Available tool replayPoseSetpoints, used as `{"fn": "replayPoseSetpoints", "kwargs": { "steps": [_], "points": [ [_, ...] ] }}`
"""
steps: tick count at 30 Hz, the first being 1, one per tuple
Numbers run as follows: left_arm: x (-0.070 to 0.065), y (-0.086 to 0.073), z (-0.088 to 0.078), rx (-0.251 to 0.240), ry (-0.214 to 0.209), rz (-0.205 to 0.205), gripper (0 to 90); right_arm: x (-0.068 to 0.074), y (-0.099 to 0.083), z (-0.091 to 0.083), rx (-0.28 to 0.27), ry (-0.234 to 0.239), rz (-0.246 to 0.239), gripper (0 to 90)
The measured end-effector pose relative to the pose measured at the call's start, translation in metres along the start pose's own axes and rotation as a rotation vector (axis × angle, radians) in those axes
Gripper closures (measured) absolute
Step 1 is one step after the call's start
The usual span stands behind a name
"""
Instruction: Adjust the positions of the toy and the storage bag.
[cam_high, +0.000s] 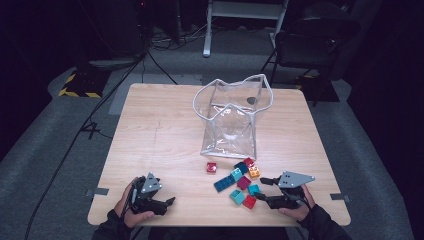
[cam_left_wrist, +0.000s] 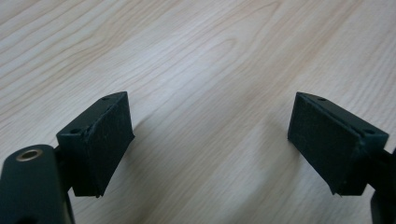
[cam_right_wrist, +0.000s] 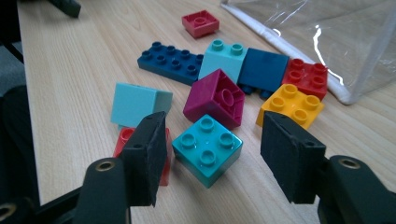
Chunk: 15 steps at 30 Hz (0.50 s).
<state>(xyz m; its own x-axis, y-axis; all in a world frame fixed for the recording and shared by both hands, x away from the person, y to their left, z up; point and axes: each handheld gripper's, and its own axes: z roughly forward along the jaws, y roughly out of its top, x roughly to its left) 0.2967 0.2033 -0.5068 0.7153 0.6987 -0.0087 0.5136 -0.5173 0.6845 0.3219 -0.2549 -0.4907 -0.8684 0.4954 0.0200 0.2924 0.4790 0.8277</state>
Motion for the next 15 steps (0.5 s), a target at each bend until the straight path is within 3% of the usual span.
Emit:
{"fn": "replayPoseSetpoints", "kwargs": {
  "steps": [3,11,15],
  "points": [
    [0.003,-0.001,-0.001,0.0,0.016,-0.023,13.1,0.0,-0.001,0.006,0.011,-0.007,-0.003,41.8],
    [0.003,-0.001,0.0,0.002,0.016,-0.025,11.9,0.0,-0.002,0.019,0.055,-0.03,-0.014,42.0],
    [0.004,0.0,0.0,0.005,0.015,-0.023,10.9,-0.002,-0.002,0.025,0.087,-0.061,-0.026,47.7]
  ]
}}
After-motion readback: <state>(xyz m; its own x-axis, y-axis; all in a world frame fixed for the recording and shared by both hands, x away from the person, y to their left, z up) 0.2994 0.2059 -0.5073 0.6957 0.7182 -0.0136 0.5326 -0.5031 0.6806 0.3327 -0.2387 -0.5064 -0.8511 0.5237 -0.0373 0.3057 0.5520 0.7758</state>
